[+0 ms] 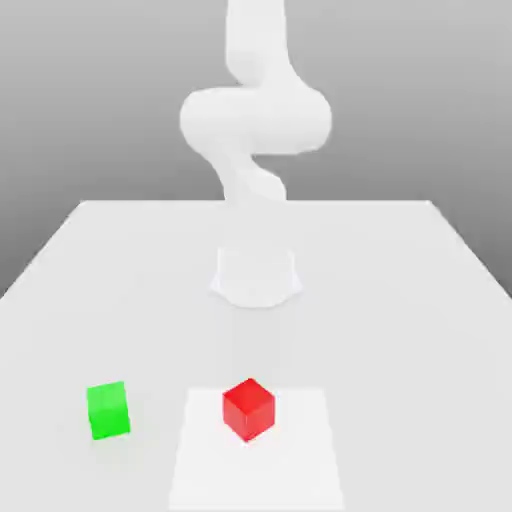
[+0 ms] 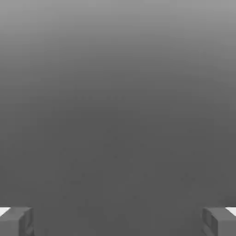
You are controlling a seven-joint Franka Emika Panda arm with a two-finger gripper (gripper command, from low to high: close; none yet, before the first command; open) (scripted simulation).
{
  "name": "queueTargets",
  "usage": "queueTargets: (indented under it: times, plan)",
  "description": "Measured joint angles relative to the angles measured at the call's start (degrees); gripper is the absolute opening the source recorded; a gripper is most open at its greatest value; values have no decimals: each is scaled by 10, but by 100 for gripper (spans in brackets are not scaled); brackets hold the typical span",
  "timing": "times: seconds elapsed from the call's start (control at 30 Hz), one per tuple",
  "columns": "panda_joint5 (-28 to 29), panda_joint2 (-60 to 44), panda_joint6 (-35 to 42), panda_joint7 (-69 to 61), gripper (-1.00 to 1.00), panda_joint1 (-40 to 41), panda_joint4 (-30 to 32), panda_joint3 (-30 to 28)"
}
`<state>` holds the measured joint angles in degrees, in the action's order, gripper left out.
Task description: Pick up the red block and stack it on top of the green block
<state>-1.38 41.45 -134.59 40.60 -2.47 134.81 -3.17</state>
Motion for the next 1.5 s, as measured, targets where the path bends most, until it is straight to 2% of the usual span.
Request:
queueTargets:
  times: [0.2, 0.43, 0.53, 0.67, 0.87, 1.13, 1.17, 1.4, 1.5]
  plan:
    - [-34, -126, -76, -141, 0, -63, 80, -70]
    - [-56, -273, -164, -291, 0, -109, 173, -109]
    - [-45, -329, -202, -339, 0, -115, 212, -113]
    - [9, -392, -251, -369, 0, -108, 259, -116]
    - [-16, -450, -298, -402, 0, -108, 256, -109]
    - [-94, -535, -369, -458, 0, -65, 246, -47]
    - [-102, -546, -378, -463, -100, -57, 245, -37]
    - [-103, -549, -379, -464, -100, -56, 245, -35]
    - [-80, -522, -358, -449, -100, -70, 247, -56]
